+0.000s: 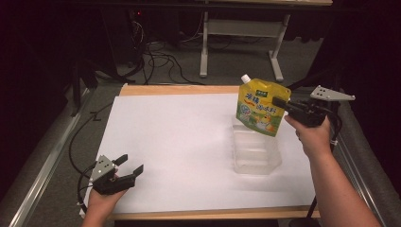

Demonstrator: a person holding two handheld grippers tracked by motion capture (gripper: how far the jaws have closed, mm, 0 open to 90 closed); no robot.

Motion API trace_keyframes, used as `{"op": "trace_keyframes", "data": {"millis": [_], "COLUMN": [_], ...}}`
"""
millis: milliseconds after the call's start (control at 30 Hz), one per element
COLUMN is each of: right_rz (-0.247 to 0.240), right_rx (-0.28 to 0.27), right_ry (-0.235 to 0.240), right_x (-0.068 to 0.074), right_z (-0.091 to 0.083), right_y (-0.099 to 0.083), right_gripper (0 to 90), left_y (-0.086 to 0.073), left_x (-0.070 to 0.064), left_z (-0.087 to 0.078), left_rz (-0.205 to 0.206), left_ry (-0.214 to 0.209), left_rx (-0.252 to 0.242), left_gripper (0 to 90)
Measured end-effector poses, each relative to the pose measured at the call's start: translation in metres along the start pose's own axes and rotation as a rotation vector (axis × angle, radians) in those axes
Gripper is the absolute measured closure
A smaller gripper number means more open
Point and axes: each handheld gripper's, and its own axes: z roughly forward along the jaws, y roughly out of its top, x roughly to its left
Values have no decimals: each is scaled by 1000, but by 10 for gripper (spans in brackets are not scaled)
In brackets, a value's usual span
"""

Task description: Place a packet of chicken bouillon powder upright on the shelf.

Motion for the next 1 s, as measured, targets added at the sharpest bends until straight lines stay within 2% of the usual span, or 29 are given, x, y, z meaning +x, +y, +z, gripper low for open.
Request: {"op": "trace_keyframes", "data": {"millis": [500,1000], "right_rz": [12,-3], "right_rx": [16,38], "right_ry": [-9,-26], "right_x": [-23,-28], "right_z": [19,30], "right_y": [-5,-11], "right_gripper": [900,900], "left_y": [-2,-3], "left_x": [2,2], "left_z": [0,0], "left_rz": [1,9], "left_ry": [7,13], "left_rx": [11,20], "left_gripper": [260,262]}}
